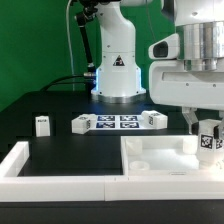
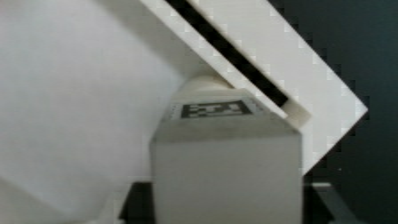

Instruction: Assemble square table

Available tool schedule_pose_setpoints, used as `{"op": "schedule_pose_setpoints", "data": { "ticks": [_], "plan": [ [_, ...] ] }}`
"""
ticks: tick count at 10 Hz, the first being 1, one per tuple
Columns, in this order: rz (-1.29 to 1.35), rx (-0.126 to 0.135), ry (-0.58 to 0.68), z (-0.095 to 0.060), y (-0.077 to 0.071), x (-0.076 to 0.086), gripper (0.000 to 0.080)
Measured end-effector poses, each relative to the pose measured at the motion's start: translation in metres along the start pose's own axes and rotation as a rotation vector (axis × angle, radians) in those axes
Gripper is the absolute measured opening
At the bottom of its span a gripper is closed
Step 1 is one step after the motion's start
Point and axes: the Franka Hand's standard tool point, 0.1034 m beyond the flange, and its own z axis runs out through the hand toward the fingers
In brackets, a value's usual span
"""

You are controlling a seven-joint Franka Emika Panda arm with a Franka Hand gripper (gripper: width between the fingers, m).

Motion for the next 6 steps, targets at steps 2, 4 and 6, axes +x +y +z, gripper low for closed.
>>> {"op": "schedule_pose_setpoints", "data": {
  "ticks": [2,4,6],
  "plan": [
    [0.330,-0.013,-0.059,0.0027,-0.0046,0.0025,0.0290],
    [0.626,-0.016,-0.064,0.0031,-0.0050,-0.0009,0.0291],
    [0.805,-0.021,-0.059,0.0024,-0.0076,-0.0052,0.0291]
  ]
}}
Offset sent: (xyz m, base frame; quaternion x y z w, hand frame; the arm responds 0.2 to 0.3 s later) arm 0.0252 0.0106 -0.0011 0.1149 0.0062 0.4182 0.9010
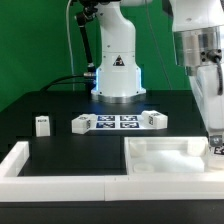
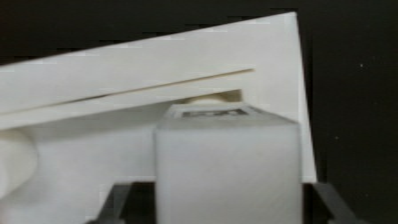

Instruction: Assemble square table

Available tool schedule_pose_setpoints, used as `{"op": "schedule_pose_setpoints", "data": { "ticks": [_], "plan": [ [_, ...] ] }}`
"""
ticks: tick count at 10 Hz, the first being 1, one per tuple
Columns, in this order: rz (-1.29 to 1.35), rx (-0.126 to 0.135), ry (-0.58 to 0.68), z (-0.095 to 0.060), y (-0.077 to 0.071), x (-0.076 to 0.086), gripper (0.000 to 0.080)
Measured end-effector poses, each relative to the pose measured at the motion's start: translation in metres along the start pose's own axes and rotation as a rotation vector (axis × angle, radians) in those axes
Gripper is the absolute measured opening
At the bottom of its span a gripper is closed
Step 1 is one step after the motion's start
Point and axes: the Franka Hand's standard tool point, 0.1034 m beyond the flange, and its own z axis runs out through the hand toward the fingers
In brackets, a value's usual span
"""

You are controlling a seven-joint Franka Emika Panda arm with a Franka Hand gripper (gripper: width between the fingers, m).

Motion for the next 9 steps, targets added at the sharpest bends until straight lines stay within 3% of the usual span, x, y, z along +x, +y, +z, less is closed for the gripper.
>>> {"op": "schedule_pose_setpoints", "data": {
  "ticks": [1,2,3,4,5,6,9],
  "plan": [
    [0.002,0.000,0.002,0.000,0.000,0.001,0.0291],
    [-0.022,-0.001,0.002,0.001,0.000,0.001,0.0391],
    [-0.025,-0.001,0.002,0.001,0.000,0.001,0.0568],
    [-0.161,-0.037,0.025,0.000,0.005,0.002,0.0568],
    [-0.332,-0.048,0.061,-0.001,0.007,-0.001,0.0635],
    [-0.378,-0.064,0.072,-0.001,0.015,-0.013,0.0645],
    [-0.619,-0.072,0.069,0.000,0.014,-0.010,0.0649]
  ]
}}
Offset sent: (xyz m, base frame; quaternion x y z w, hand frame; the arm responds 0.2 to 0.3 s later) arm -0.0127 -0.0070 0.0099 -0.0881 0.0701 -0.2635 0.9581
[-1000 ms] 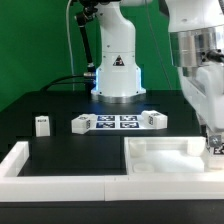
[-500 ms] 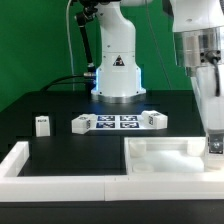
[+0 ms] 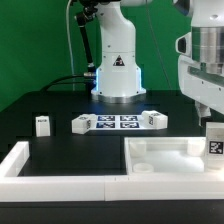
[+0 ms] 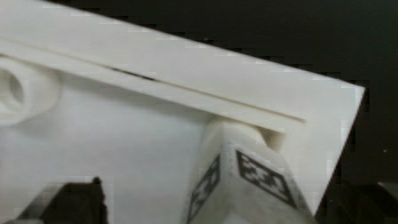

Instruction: Assemble square table

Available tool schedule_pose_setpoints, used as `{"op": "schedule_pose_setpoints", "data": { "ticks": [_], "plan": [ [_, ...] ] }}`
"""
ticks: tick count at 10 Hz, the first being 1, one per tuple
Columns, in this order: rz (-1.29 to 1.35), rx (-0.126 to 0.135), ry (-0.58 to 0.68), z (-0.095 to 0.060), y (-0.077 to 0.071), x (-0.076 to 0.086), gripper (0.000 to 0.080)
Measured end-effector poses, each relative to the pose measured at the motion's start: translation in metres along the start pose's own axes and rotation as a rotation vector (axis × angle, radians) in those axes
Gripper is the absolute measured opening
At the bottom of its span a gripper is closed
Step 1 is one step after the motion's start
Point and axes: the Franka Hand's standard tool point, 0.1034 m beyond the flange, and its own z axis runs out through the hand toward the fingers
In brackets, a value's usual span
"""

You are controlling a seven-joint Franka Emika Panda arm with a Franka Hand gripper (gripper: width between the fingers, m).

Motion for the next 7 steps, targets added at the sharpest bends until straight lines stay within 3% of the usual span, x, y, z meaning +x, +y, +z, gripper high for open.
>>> {"op": "schedule_pose_setpoints", "data": {
  "ticks": [1,2,3,4,5,7],
  "plan": [
    [-0.088,0.000,0.000,0.000,0.000,0.000,0.0649],
    [-0.173,0.017,0.011,0.001,-0.002,0.000,0.0649],
    [-0.288,0.079,0.052,0.008,-0.007,-0.006,0.0649],
    [-0.372,0.118,0.072,0.014,-0.005,-0.005,0.0649],
    [-0.481,0.132,0.089,0.015,-0.005,-0.002,0.0649],
    [-0.660,0.115,0.110,0.015,-0.005,0.000,0.0649]
  ]
}}
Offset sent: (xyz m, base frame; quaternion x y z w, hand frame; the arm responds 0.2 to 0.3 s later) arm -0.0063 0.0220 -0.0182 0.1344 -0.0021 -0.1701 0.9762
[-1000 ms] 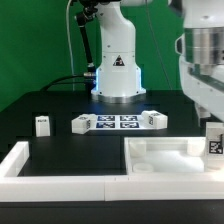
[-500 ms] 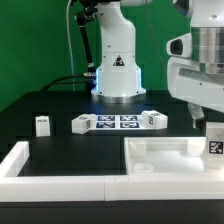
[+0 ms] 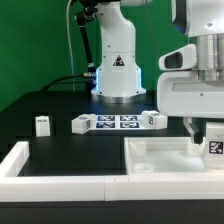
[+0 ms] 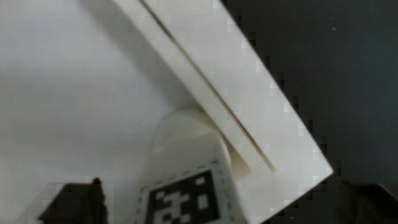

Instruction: Assemble square table

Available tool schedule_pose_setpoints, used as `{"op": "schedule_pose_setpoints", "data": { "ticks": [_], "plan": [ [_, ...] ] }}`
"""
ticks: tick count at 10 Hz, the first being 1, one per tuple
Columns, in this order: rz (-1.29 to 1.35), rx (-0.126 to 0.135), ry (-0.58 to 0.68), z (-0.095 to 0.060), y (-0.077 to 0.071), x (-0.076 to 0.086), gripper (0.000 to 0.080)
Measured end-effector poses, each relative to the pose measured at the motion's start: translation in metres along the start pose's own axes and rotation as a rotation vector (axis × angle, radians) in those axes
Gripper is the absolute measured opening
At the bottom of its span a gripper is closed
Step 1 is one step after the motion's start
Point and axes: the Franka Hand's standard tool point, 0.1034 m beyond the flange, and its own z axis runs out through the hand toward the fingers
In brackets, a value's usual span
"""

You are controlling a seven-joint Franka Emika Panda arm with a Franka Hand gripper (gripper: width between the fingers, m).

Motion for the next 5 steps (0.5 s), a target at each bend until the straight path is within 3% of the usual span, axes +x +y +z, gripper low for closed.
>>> {"op": "schedule_pose_setpoints", "data": {
  "ticks": [3,4,5],
  "plan": [
    [0.020,-0.001,-0.001,0.0001,0.0001,0.0000,0.0649],
    [-0.052,-0.025,-0.009,-0.0038,-0.0039,-0.0012,0.0649],
    [-0.060,-0.029,-0.005,-0.0042,-0.0075,-0.0039,0.0649]
  ]
}}
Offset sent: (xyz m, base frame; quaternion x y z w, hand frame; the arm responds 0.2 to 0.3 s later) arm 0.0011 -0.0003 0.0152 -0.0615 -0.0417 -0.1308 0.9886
